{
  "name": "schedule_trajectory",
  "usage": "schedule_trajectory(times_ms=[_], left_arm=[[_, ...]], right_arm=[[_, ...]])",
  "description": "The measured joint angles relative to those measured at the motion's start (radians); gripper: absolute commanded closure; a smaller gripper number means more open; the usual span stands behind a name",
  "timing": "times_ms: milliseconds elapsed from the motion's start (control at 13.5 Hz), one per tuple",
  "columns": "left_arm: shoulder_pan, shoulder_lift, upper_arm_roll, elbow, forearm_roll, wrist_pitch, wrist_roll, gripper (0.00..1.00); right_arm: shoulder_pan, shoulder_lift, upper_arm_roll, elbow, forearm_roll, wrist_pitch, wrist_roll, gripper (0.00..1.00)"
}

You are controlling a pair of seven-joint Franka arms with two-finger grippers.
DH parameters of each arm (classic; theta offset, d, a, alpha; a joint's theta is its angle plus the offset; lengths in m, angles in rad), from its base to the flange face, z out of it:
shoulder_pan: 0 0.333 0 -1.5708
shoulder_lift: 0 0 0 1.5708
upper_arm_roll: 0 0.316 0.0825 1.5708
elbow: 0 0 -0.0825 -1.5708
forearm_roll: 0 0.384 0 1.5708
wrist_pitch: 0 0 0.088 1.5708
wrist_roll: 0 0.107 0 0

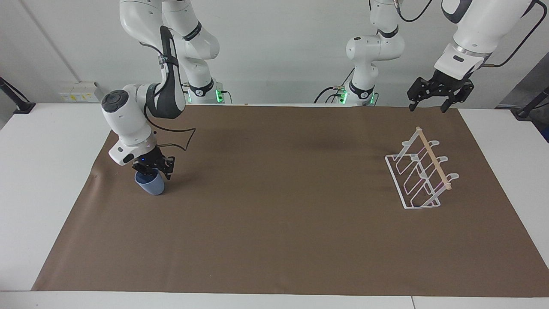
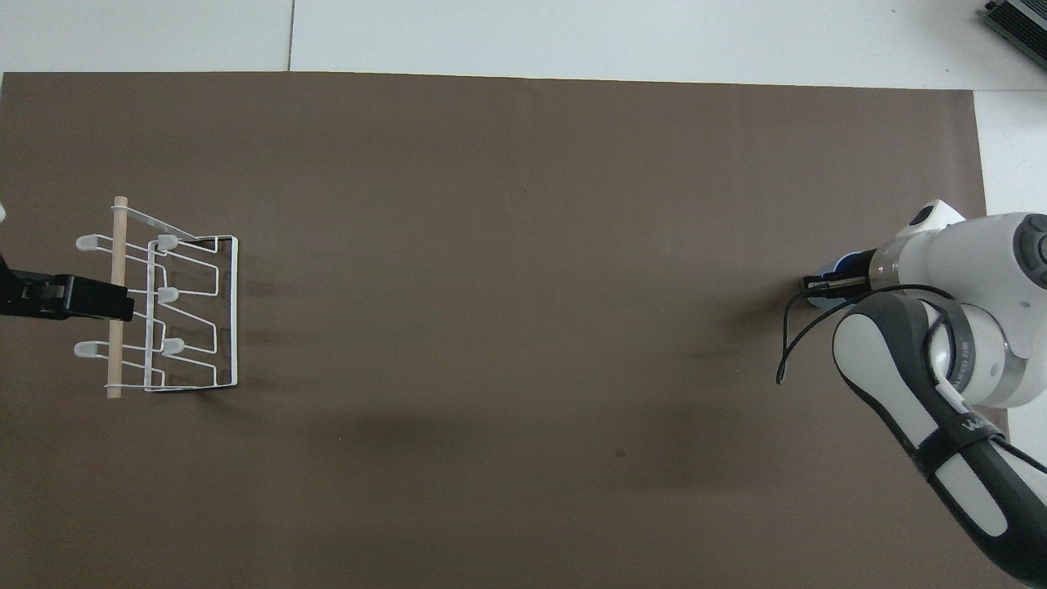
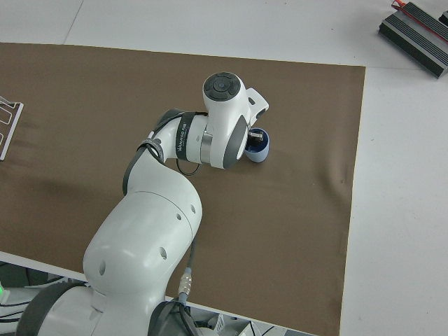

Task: Hang cup on cup holder
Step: 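Lift the blue cup with the right gripper and carry it toward the rack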

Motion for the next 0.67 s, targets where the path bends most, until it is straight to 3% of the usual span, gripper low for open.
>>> schedule_trajectory(times_ms=[223,668], left_arm=[[0.000,-0.002,0.000,-0.002,0.000,0.000,0.000,0.00],[0.000,-0.004,0.000,-0.009,0.000,0.000,0.000,0.00]], right_arm=[[0.001,0.000,0.000,0.001,0.000,0.000,0.000,0.99],[0.001,-0.002,-0.001,0.007,-0.009,0.000,0.000,1.00]])
